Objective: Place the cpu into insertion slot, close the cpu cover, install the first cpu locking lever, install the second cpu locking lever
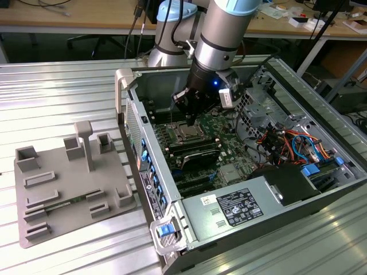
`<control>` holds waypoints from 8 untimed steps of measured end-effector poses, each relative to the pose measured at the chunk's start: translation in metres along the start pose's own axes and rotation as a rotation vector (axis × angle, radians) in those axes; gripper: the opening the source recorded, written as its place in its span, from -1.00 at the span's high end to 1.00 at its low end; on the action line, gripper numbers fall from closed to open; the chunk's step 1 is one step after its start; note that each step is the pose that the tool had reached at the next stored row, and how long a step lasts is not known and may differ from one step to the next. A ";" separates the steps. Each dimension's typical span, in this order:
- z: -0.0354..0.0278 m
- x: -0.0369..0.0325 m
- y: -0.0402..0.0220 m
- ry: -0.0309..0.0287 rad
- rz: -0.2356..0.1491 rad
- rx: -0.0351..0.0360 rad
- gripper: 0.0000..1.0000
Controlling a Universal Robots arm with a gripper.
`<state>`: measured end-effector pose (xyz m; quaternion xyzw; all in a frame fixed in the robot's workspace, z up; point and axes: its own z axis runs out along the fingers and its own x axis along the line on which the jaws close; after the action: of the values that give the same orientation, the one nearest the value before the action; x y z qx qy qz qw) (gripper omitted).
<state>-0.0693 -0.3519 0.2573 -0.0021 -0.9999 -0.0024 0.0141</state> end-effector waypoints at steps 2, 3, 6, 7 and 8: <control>-0.0002 0.0003 0.0000 0.0001 0.000 0.0001 0.79; -0.0003 0.0003 0.0000 0.0001 0.000 0.0001 0.79; -0.0010 0.0005 0.0000 0.0001 0.000 0.0001 0.79; -0.0012 0.0005 0.0000 0.0001 0.000 0.0001 0.79; -0.0015 0.0005 0.0000 0.0000 0.000 0.0001 0.79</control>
<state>-0.0698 -0.3519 0.2588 -0.0021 -0.9999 -0.0024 0.0141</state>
